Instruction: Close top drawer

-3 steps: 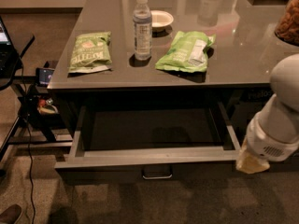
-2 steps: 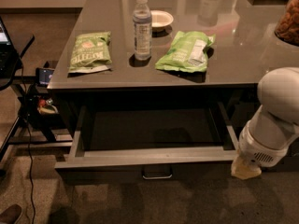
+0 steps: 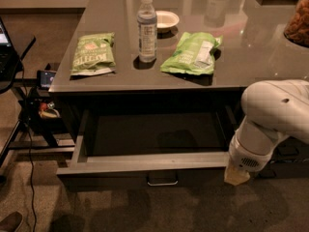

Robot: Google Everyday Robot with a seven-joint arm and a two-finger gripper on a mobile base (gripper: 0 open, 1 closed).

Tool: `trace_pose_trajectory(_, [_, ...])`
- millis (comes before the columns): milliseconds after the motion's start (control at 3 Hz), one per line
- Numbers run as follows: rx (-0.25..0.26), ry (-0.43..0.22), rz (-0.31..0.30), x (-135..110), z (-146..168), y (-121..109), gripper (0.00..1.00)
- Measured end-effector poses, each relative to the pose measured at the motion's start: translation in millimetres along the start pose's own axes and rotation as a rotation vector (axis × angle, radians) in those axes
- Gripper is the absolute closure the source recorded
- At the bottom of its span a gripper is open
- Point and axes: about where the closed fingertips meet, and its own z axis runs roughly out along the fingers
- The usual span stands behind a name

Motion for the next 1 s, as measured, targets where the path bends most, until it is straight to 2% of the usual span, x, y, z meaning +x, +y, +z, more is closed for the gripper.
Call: trace_pose_trajectory(1000, [0.014,0.022,0.004,-2,33,-13,1.00])
